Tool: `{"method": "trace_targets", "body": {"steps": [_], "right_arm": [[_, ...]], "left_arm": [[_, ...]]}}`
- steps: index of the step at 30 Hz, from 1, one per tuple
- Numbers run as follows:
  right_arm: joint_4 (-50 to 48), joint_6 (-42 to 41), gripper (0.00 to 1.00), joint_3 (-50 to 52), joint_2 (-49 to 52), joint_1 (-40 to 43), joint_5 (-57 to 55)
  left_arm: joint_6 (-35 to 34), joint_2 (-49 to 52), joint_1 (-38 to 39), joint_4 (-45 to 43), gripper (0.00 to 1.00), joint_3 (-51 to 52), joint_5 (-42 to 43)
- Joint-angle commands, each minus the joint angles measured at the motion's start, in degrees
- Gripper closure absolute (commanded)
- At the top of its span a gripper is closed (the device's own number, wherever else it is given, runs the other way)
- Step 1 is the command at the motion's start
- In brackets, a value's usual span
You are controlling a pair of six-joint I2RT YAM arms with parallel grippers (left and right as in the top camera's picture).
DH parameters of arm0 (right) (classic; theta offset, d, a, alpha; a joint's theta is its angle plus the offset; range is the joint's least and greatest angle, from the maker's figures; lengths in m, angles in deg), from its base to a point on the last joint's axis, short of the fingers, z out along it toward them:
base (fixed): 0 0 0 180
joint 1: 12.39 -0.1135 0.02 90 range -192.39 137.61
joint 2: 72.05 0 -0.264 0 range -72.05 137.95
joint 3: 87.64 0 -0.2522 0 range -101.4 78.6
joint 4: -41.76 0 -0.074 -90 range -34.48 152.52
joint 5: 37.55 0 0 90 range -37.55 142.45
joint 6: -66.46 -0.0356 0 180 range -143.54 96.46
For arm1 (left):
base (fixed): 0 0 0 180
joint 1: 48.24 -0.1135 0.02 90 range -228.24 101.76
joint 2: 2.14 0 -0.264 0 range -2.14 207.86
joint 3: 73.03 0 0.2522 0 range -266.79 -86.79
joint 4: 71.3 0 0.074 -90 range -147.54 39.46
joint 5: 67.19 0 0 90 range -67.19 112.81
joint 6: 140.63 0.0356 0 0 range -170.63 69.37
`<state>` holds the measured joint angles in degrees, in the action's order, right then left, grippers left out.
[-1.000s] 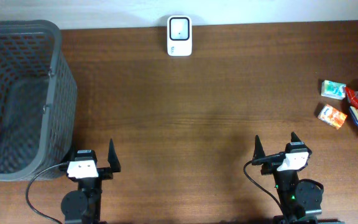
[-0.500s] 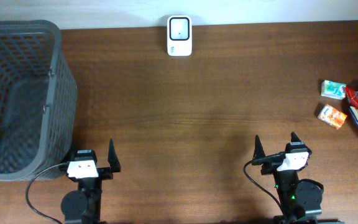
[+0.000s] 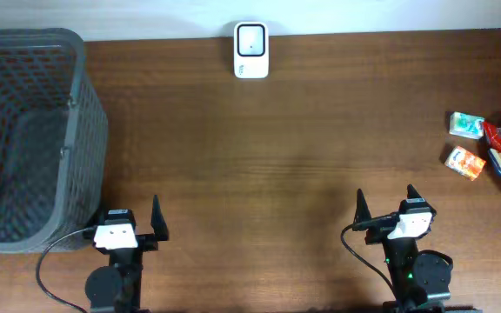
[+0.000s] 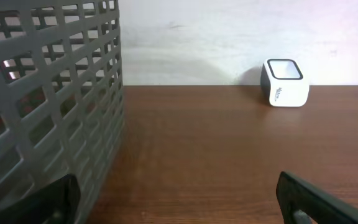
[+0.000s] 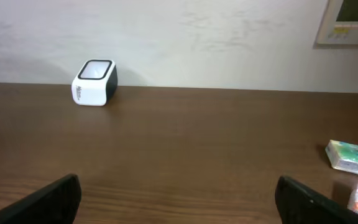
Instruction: Scan the item barcode
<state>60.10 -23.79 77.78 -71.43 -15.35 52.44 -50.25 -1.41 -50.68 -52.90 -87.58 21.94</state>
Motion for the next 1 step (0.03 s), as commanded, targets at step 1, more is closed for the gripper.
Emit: {"method": "trace_targets", "body": {"steps": [1], "right_arm": [[0.1, -0.7, 0.01, 0.5, -0.4, 0.4, -0.3]], "left_arm": [[0.9, -0.4, -0.3, 0.1, 0.01, 0.3, 0.9]]}}
